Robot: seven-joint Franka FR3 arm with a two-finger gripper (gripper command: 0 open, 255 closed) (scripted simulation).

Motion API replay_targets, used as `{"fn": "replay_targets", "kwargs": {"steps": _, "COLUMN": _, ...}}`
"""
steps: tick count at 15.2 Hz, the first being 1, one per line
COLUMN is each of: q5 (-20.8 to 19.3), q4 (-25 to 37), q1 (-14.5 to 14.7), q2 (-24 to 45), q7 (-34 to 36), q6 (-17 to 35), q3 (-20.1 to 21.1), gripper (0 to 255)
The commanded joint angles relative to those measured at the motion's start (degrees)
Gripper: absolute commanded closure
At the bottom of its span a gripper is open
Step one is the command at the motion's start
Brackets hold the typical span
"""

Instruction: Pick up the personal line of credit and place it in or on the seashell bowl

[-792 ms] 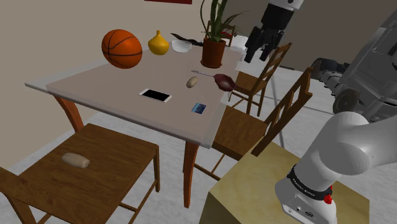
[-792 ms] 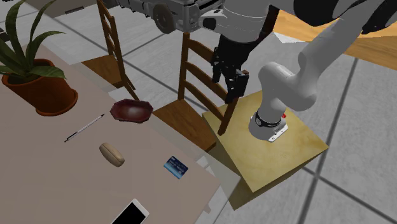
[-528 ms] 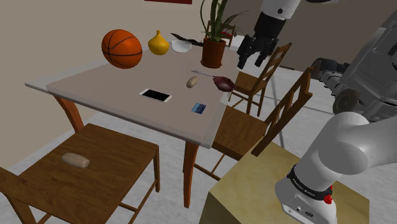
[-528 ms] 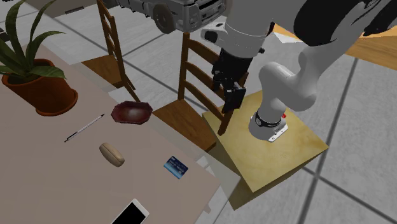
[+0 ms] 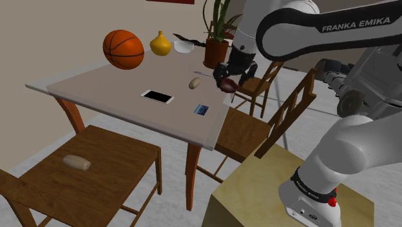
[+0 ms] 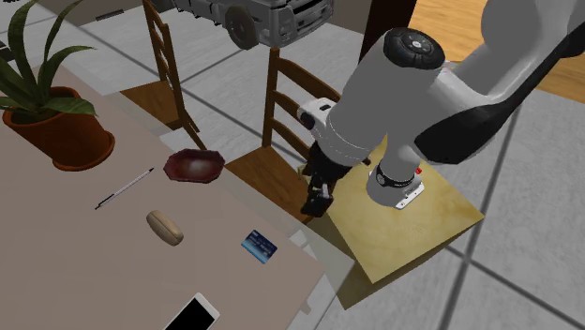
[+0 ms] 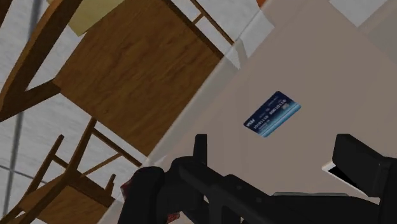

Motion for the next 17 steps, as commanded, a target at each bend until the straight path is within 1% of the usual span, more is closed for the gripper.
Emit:
{"fn": "replay_targets", "kwargs": {"steps": 1, "q5": -1.52, "q4": -0.74, "q1": -2.75, "q2": 2.99, "q7": 7.36, "q6": 4.55, "q3": 4.42, "gripper": 0}}
{"fn": "replay_targets", "kwargs": {"steps": 3, "q5": -3.98, "q4": -0.55, "q1": -6.32, "q2": 6.7, "q7": 14.83, "q6": 8.41, "q3": 9.12, "gripper": 0}}
{"fn": "replay_targets", "kwargs": {"steps": 5, "q5": -7.42, "q4": 0.32, "q1": -10.77, "q2": 10.82, "q7": 22.9, "q6": 11.64, "q3": 14.25, "gripper": 0}}
{"fn": "replay_targets", "kwargs": {"steps": 8, "q5": -15.01, "q4": 2.91, "q1": -19.14, "q2": 17.76, "q7": 36.49, "q6": 14.81, "q3": 22.85, "gripper": 0}}
{"fn": "replay_targets", "kwargs": {"steps": 10, "q5": -22.14, "q4": 5.55, "q1": -25.74, "q2": 23.19, "q7": 46.77, "q6": 15.31, "q3": 29.26, "gripper": 0}}
{"fn": "replay_targets", "kwargs": {"steps": 11, "q5": -26.49, "q4": 7.16, "q1": -29.24, "q2": 26.37, "q7": 52.37, "q6": 14.86, "q3": 32.64, "gripper": 0}}
{"fn": "replay_targets", "kwargs": {"steps": 13, "q5": -37.21, "q4": 11.05, "q1": -35.9, "q2": 34.47, "q7": 64.6, "q6": 11.77, "q3": 39.37, "gripper": 0}}
{"fn": "replay_targets", "kwargs": {"steps": 14, "q5": -41.13, "q4": 12.45, "q1": -36.93, "q2": 37.7, "q7": 68.63, "q6": 9.99, "q3": 40.62, "gripper": 0}}
{"fn": "replay_targets", "kwargs": {"steps": 17, "q5": -45.37, "q4": 12.49, "q1": -36.8, "q2": 40.87, "q7": 71.25, "q6": 10.22, "q3": 39.68, "gripper": 0}}
